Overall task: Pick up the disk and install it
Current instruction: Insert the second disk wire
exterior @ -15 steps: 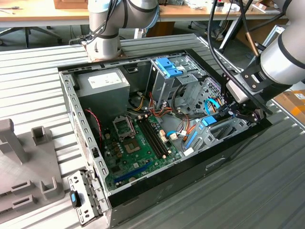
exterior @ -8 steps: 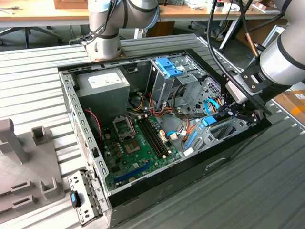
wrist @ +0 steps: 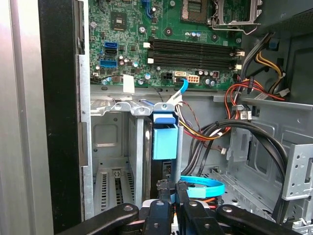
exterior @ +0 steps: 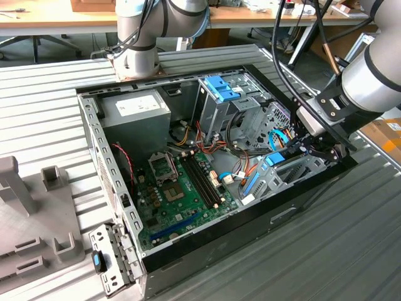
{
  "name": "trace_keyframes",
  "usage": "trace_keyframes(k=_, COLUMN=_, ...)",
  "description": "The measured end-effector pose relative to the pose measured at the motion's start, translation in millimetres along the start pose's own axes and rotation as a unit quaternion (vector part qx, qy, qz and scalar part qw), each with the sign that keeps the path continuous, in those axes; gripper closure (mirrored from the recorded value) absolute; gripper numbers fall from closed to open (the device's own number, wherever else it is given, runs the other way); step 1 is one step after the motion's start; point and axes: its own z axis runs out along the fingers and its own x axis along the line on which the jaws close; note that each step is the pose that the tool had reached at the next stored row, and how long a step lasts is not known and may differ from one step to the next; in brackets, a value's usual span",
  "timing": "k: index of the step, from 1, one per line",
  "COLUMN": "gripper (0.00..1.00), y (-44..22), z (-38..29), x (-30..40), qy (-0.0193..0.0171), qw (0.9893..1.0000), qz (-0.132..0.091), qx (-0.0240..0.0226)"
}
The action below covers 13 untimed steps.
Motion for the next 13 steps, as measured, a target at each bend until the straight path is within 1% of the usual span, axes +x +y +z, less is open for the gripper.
trace_keyframes(k=3, gripper=0.84, y=0.1, z=0.6, x=0.3, qy=0.0001, qw=1.0, qz=0.0, qx=0.0)
trace_keyframes(k=9, gripper=0.84, y=0.7, z=4.2, x=1.1, qy=0.0, qw=1.0, qz=0.0, qx=0.0)
trace_keyframes(k=13, gripper=0.84, y=0.7, z=4.6, x=1.2, qy=0.0, qw=1.0, qz=0.0, qx=0.0)
